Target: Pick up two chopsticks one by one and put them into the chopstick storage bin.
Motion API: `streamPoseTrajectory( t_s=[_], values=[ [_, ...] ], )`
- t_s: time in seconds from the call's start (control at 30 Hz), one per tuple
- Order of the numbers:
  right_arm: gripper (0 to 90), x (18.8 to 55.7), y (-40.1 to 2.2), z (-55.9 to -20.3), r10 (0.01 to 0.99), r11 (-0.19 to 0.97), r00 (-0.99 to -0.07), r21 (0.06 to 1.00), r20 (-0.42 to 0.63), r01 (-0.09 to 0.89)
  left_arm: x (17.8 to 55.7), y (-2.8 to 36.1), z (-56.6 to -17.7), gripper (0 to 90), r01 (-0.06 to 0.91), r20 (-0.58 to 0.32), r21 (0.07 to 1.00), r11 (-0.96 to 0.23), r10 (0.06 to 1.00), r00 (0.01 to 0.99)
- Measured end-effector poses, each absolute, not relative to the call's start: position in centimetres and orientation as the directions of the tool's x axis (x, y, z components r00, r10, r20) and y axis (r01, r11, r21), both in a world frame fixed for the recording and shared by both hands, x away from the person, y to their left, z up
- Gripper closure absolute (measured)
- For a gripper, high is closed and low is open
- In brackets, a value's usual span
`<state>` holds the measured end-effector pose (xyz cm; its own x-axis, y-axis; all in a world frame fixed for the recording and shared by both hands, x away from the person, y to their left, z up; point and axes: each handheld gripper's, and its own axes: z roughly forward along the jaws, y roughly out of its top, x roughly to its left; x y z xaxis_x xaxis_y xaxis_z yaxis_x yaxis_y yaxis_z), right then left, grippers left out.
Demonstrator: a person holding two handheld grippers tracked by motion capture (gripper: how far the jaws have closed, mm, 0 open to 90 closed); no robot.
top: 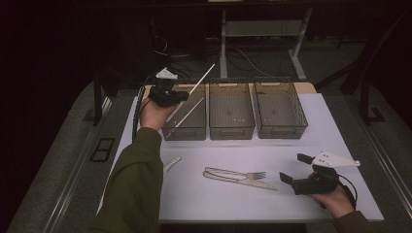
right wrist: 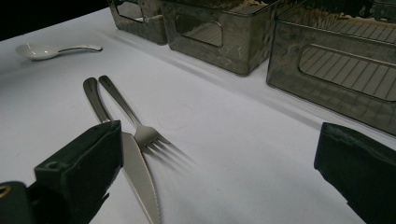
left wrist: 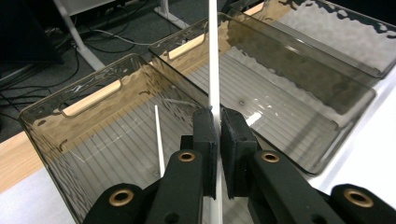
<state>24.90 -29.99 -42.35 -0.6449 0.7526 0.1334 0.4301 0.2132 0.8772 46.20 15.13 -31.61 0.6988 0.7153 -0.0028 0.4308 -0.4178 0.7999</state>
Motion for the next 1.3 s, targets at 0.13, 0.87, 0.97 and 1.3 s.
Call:
streamPoseTrajectory(
  t_s=[0.13,0.87,0.97,1.3],
  values=[
    [1.4,24.9,-30.0,-42.3,0.751,0.212,-0.647,0.878,0.135,0.429,47.0,15.5,-32.8,83.9,0.45,-0.013,0.788,-0.42,0.719,0.695],
    [1.4,24.9,-30.0,-42.4,0.748,0.213,-0.649,0.877,0.137,0.43,47.6,17.2,-38.1,83.8,0.537,-0.067,0.751,-0.386,0.763,0.643],
    [1.4,24.9,-29.9,-42.4,0.748,0.215,-0.65,0.878,0.135,0.429,47.6,17.2,-38.5,83.7,0.548,-0.063,0.738,-0.393,0.769,0.636],
    [1.4,24.9,-29.9,-42.4,0.747,0.217,-0.651,0.877,0.134,0.429,47.9,16.7,-39.2,83.5,0.579,-0.051,0.702,-0.416,0.781,0.623]
  ],
)
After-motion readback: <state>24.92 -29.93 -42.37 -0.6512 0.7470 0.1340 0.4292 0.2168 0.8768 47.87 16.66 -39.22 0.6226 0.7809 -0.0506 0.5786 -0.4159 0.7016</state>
